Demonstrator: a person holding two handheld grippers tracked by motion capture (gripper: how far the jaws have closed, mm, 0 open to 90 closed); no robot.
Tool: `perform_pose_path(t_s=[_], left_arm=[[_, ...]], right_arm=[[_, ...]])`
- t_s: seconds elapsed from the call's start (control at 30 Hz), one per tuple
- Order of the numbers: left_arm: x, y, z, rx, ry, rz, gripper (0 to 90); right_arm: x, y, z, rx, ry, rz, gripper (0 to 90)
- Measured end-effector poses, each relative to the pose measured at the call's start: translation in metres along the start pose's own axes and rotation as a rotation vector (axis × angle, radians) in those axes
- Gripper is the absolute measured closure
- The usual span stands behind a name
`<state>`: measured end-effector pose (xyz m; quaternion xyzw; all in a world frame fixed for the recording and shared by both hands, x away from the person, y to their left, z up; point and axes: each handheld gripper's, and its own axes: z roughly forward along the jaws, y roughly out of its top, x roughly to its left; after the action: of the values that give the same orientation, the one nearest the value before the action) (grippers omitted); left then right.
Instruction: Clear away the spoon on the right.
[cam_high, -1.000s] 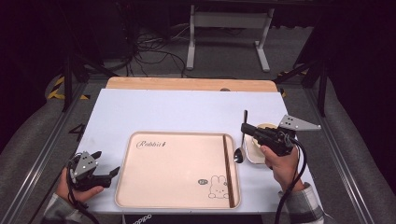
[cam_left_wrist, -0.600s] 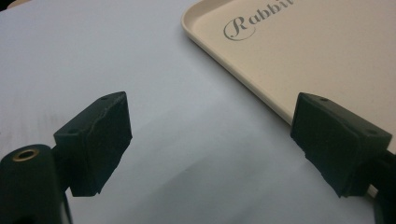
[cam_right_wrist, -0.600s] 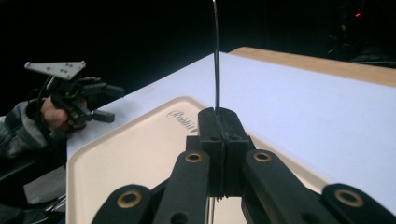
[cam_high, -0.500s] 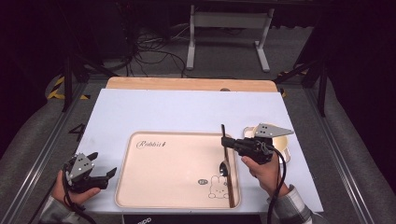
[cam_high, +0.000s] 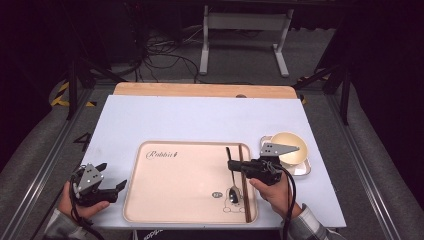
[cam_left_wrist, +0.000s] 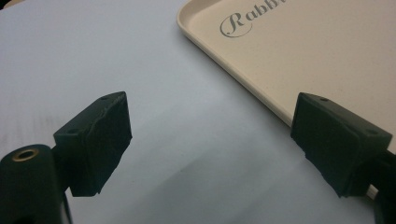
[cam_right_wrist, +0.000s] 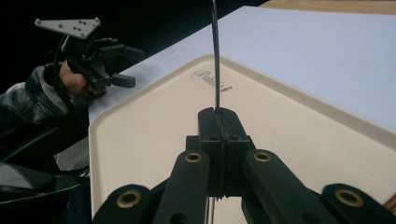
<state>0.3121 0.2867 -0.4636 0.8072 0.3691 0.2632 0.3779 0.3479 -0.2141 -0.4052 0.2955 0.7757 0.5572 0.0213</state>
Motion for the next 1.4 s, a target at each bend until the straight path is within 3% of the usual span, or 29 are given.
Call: perform_pose_path(t_s=[0.1, 0.27, 0.73, 1.0, 1.13, 1.33, 1.4], left_arm=[[0.000, 0.000, 0.000, 0.003, 0.000, 0.003, 13.3], [0.000, 0.000, 0.000, 0.004, 0.000, 0.004, 13.2], [-0.001, 0.001, 0.002, 0.014, -0.005, 0.012, 12.9], [-0.001, 0.000, 0.003, 0.020, -0.003, 0.017, 12.8], [-0.002, 0.000, 0.003, 0.021, -0.007, 0.011, 12.8], [-0.002, 0.001, 0.004, 0.022, -0.005, 0.019, 12.8], [-0.002, 0.001, 0.004, 0.025, -0.007, 0.020, 12.8]], right_arm=[[-0.001, -0.007, 0.004, 0.019, 0.018, 0.020, 89.8], [-0.003, -0.012, 0.004, 0.028, 0.002, 0.040, 88.1], [-0.016, -0.028, 0.017, 0.136, -0.108, 0.075, 78.3], [-0.017, -0.031, 0.022, 0.199, -0.190, 0.043, 73.7], [-0.017, -0.031, 0.023, 0.209, -0.207, 0.031, 73.3], [-0.011, -0.027, 0.025, 0.211, -0.180, -0.043, 86.8], [-0.007, -0.026, 0.030, 0.234, -0.155, -0.080, 90.0]])
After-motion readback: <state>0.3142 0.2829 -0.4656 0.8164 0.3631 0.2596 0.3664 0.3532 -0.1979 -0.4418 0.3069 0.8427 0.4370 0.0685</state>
